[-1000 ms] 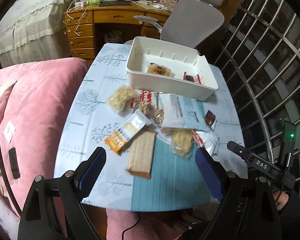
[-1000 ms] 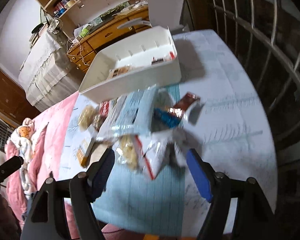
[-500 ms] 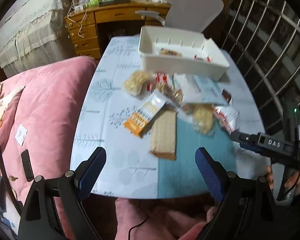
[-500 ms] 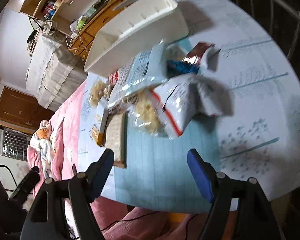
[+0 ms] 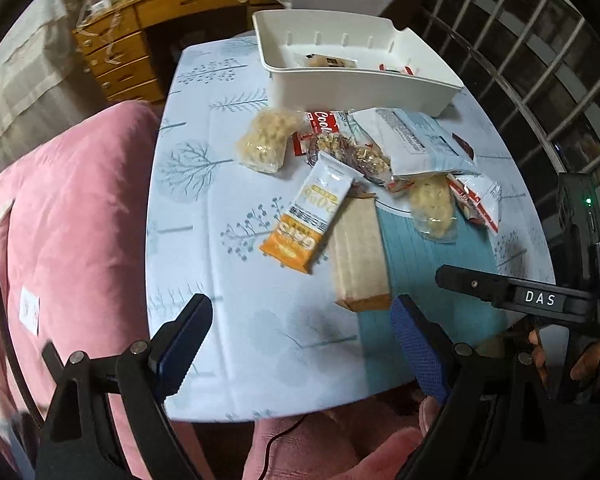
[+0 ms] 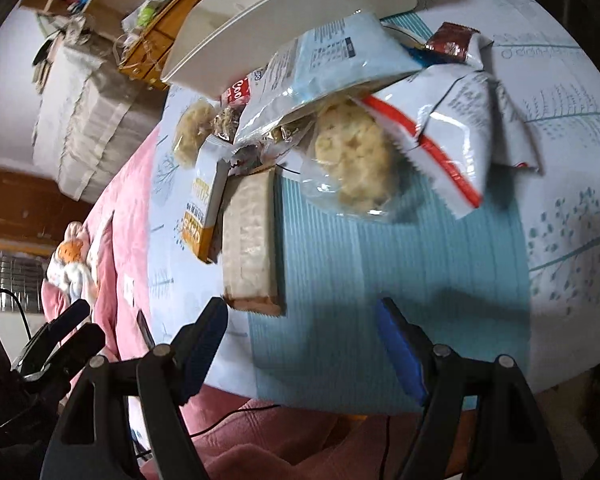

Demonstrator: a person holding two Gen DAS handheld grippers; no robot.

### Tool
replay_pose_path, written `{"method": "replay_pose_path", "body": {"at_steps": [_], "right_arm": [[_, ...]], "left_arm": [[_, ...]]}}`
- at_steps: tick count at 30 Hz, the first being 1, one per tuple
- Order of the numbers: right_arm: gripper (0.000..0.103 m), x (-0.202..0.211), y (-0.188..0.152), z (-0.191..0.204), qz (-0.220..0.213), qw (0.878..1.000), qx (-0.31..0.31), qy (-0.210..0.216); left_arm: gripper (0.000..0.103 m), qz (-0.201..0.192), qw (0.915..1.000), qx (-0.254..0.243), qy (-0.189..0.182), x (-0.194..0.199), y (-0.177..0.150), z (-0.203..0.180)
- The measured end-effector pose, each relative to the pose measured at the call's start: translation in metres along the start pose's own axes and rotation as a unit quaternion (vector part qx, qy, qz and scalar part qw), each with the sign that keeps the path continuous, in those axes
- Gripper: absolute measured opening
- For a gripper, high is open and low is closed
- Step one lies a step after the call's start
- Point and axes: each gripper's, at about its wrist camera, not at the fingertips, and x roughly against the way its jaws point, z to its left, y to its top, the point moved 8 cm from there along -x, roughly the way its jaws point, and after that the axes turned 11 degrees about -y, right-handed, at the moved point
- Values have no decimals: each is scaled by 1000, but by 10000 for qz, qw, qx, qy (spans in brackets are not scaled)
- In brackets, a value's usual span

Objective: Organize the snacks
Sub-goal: 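Withdraw both tools from the tray back over the snacks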

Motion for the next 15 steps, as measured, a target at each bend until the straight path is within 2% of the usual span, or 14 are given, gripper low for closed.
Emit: {"method": "replay_pose_path", "body": {"at_steps": [9,15], "right_arm": [[76,-27,-7,35,-291,9971,-458,-537],[76,-30,-15,63,-967,9894,-272,-1051]], "left_arm": [[90,414,9947,-808,-485,-26,28,30],[90,751,9870,-1154,-830,-57,37,30]]}}
